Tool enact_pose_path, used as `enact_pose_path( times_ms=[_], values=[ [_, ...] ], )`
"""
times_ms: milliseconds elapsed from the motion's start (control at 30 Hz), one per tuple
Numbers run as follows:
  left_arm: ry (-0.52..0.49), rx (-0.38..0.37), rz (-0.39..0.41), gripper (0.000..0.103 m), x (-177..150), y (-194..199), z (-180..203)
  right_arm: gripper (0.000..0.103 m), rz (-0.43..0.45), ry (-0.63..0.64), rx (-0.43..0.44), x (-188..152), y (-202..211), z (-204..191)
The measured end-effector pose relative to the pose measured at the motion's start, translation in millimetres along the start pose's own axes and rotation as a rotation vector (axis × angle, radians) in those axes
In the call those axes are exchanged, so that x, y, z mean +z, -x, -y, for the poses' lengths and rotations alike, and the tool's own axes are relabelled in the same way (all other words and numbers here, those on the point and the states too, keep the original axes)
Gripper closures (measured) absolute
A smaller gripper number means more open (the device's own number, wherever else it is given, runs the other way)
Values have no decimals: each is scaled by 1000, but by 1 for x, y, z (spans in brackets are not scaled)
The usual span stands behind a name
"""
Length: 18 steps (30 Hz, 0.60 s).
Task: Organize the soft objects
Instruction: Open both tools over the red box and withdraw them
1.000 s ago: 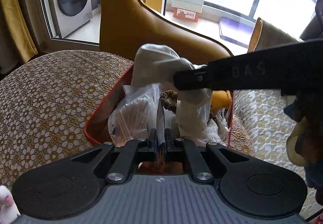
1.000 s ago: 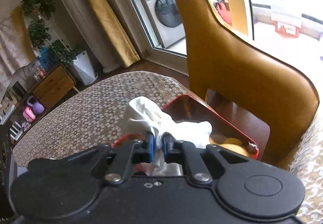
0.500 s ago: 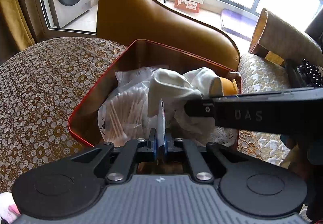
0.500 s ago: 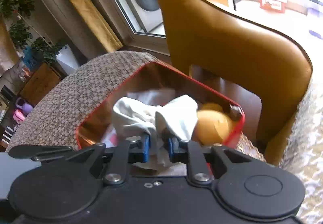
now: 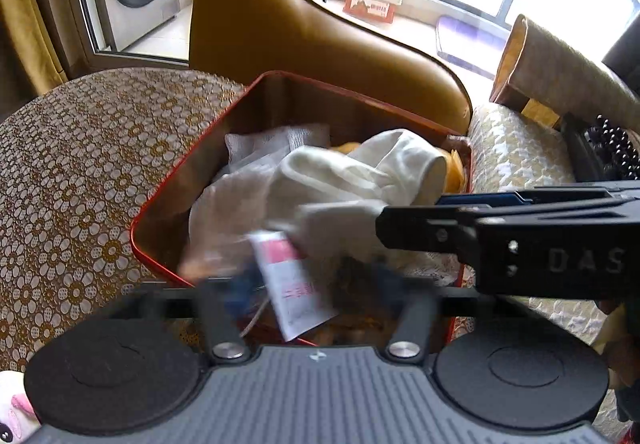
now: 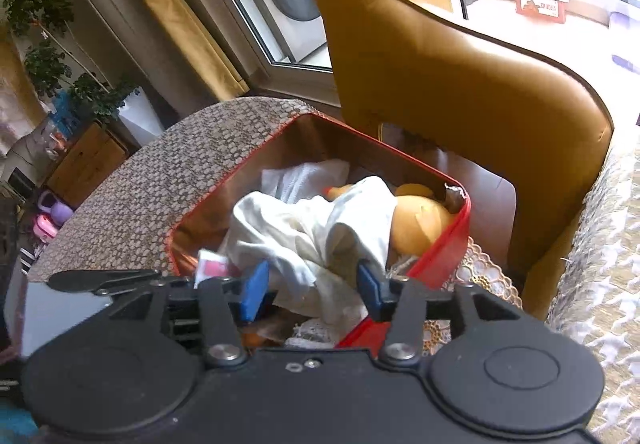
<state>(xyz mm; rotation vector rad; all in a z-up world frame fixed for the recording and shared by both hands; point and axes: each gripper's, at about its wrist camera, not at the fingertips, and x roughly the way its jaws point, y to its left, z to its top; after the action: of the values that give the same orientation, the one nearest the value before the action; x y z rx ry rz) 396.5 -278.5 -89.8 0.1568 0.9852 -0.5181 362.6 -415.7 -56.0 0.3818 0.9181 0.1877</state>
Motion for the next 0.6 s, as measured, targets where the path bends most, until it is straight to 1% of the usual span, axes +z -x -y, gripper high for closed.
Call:
enact_pose_path(
  times_ms=[100, 167, 233, 300, 433, 467, 600],
  values=[
    [1, -2, 32, 24, 0, 7, 1, 49, 13, 2, -1, -1, 8, -2],
    [4, -7, 33, 24, 0, 11, 1, 46, 24, -5, 2, -2, 14, -2],
    [6, -11, 41, 24, -1, 17, 1, 38, 40, -11, 13, -2, 22, -4],
    [3, -7, 48, 24, -3, 24, 1, 36, 52, -7, 26, -3, 30, -7],
    [16, -23, 67, 24, -9, 43, -3, 28, 90, 17, 46, -7, 50, -16],
    [13, -23, 77, 24, -11, 50, -4, 27, 103, 27, 49, -10, 57, -19],
    [5, 14, 134, 24, -24, 79, -5, 23, 138, 80, 47, -20, 77, -32]
  ],
)
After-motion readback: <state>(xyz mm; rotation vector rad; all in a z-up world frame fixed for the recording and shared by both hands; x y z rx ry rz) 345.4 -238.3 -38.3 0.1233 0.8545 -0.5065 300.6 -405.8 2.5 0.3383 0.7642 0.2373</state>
